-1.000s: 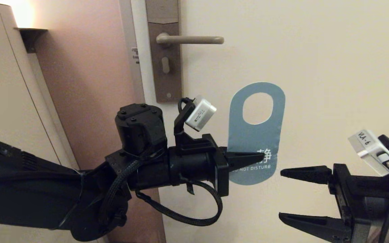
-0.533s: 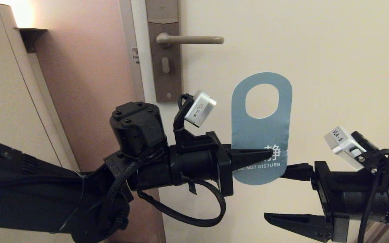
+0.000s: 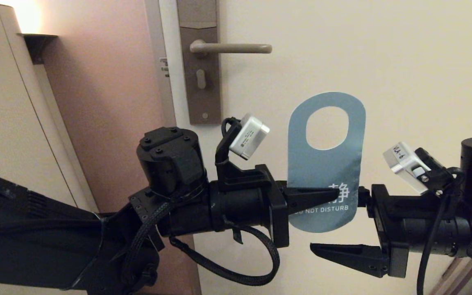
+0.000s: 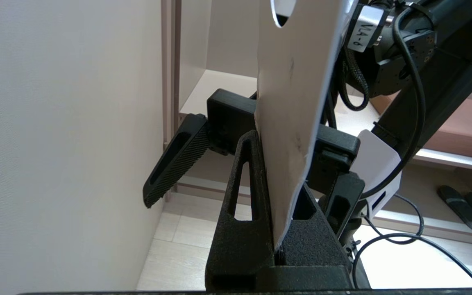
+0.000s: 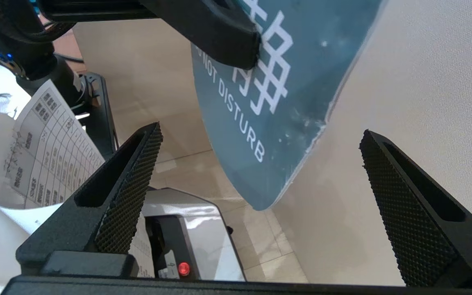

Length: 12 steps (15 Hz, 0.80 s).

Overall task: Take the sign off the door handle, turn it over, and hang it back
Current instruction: Hand it to the other hand

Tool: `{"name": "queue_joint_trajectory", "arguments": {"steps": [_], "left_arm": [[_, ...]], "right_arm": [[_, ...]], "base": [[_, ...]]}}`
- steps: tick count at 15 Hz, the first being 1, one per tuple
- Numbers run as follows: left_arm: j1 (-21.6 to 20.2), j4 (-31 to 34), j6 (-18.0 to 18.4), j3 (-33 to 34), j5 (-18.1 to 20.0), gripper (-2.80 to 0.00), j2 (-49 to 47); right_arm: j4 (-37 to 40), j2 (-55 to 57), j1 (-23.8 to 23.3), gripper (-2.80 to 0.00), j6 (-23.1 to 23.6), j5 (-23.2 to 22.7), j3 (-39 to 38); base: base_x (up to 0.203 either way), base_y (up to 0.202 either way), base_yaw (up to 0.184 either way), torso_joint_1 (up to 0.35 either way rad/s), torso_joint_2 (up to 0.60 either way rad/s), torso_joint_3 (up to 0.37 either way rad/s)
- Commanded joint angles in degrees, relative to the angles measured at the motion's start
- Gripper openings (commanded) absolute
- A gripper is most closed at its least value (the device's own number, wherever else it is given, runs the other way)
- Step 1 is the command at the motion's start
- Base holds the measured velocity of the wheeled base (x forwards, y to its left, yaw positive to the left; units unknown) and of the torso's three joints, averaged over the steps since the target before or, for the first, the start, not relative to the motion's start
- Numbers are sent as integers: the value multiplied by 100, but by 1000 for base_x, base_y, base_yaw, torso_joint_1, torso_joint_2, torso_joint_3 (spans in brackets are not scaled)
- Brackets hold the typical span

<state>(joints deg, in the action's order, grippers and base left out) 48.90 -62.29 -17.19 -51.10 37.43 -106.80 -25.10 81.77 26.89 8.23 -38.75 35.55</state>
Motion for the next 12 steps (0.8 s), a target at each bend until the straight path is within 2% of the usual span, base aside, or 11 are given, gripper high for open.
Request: {"name": "queue_joint_trajectory", "arguments": {"steps": [1, 6, 9, 12], "left_arm": [[6, -37, -13, 4, 19, -280, -7], [32, -82, -4, 48, 28, -280, -25], [15, -490, -2, 157, 445, -280, -131], [23, -565, -4, 180, 459, -280, -166]], "right_arm": [[-30, 48, 0, 0, 3, -27, -11], [-39, 32, 0, 0, 12, -60, -15], [-48, 8, 9, 0, 12, -185, -39], [-48, 14, 18, 0, 12, -317, -39]], "base": [[0, 0, 0, 0, 0, 0], [0, 0, 0, 0, 0, 0], [0, 0, 0, 0, 0, 0], [0, 0, 0, 0, 0, 0]]}}
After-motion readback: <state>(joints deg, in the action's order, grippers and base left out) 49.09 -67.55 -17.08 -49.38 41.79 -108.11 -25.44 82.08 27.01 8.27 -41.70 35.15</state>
